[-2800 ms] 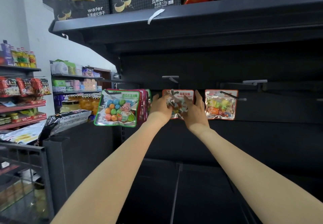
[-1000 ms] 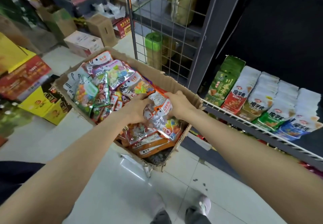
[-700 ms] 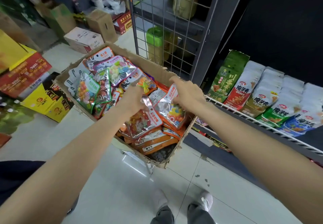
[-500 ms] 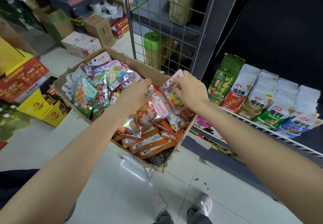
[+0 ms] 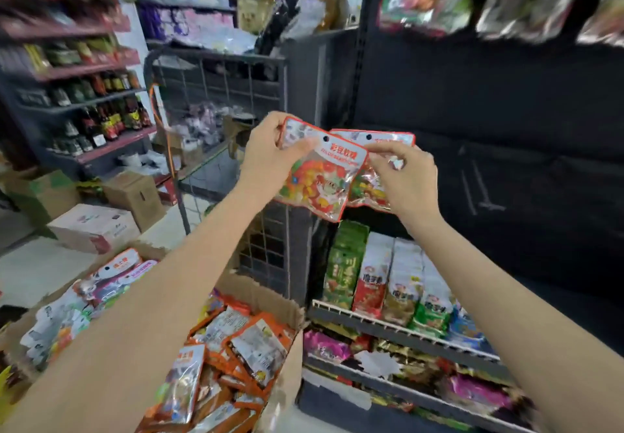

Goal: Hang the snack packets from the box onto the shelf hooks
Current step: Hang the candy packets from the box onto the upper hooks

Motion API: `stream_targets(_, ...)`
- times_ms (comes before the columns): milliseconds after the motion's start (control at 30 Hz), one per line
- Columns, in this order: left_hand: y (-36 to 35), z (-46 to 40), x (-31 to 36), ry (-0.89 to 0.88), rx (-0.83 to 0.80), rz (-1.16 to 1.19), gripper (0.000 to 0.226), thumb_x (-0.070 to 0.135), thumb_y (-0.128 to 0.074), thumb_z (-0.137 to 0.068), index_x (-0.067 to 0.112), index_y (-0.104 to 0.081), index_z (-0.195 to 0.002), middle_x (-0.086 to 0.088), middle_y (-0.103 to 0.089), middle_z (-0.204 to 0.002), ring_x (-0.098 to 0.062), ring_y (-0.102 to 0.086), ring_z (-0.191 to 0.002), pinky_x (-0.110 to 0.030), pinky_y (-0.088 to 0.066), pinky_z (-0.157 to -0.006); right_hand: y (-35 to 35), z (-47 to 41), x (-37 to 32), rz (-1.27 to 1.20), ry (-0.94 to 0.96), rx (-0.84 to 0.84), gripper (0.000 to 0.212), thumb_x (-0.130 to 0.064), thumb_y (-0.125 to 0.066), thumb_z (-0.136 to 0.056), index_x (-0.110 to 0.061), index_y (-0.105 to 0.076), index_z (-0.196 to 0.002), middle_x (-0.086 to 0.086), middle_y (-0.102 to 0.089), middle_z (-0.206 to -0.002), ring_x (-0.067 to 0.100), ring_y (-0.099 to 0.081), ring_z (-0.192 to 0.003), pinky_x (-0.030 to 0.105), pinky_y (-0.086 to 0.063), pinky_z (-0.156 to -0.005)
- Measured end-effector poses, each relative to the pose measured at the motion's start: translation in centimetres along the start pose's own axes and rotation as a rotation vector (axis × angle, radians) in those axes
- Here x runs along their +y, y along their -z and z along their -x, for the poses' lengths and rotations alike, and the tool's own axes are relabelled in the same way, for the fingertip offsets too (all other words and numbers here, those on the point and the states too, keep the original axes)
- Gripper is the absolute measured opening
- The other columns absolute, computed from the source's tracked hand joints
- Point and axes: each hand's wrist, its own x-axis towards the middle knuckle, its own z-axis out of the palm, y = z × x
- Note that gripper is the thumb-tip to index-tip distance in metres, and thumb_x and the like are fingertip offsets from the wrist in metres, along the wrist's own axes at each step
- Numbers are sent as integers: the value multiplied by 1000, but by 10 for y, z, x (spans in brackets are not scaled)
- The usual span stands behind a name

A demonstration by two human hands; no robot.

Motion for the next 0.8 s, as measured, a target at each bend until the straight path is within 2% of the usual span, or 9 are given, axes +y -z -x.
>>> stream_targets(100, -34, -22, 52, -115, 73, 63, 23, 24, -72, -79, 24, -51, -88, 0, -62, -87, -16, -62, -81, -35, -52, -75, 53, -25, -9, -29, 60, 142, 15, -17, -67, -87, -21, -73, -101, -13, -65, -98, 0, -58, -91, 5, -42, -76)
stream_targets(133, -45, -29, 69, -152, 105, 79, 22, 24, -71, -80, 21, -51, -91, 1, -63, -86, -14, -62, -80, -32, -52, -74, 70, -33, -11, -30, 79, 171, 17, -19, -68, -87, -21, -72, -103, -11, -65, -101, 0, -59, -93, 6, -43, -77)
stream_targets(233, -75, -44, 118, -278, 174, 59, 23, 24, -68, -84, 13, -54, -100, 14, -57, -81, 0, -55, -72, -8, -41, -65, 116, -54, -18, 14, 157, 231, 22, -21, -69, -86, -22, -72, -108, -4, -65, -106, 0, -57, -98, 0, -38, -79)
stream_targets(333, -101, -53, 159, -364, 222, -1, 29, 23, -65, -88, 6, -52, -108, 7, -54, -86, -3, -52, -69, -1, -39, -59, 156, -72, -26, 78, 232, 308, 28, -22, -69, -86, -21, -69, -114, 2, -62, -109, 5, -55, -98, -3, -34, -79)
stream_targets(433, -118, -64, 185, -448, 297, -133, 30, 28, -59, -91, 9, -50, -112, 1, -59, -91, -14, -57, -79, -9, -38, -57, 186, -89, -31, 158, 298, 375, 34, -20, -68, -86, -21, -65, -120, 8, -59, -107, 15, -53, -90, -3, -34, -75)
stream_targets(533, -129, -76, 201, -499, 399, -275, 31, 30, -57, -93, 11, -50, -116, -6, -65, -103, -21, -63, -92, -21, -40, -67, 207, -107, -36, 178, 349, 422, 34, -16, -66, -88, -17, -63, -122, 9, -58, -113, 7, -48, -92, -5, -32, -74)
stream_targets(667, -140, -85, 213, -540, 436, -410, 32, 29, -57, -93, 10, -50, -118, -11, -67, -102, -27, -65, -89, -27, -43, -65, 219, -129, -41, 218, 378, 432, 36, -16, -63, -90, -16, -61, -126, 2, -50, -108, 7, -44, -96, -3, -32, -75)
stream_targets(800, -150, -87, 217, -571, 421, -484, 30, 28, -58, -93, 10, -51, -115, -9, -67, -97, -24, -66, -83, -22, -38, -60, 219, -146, -40, 241, 361, 425, 38, -18, -60, -92, -17, -58, -129, -2, -44, -110, 6, -41, -101, 9, -32, -79)
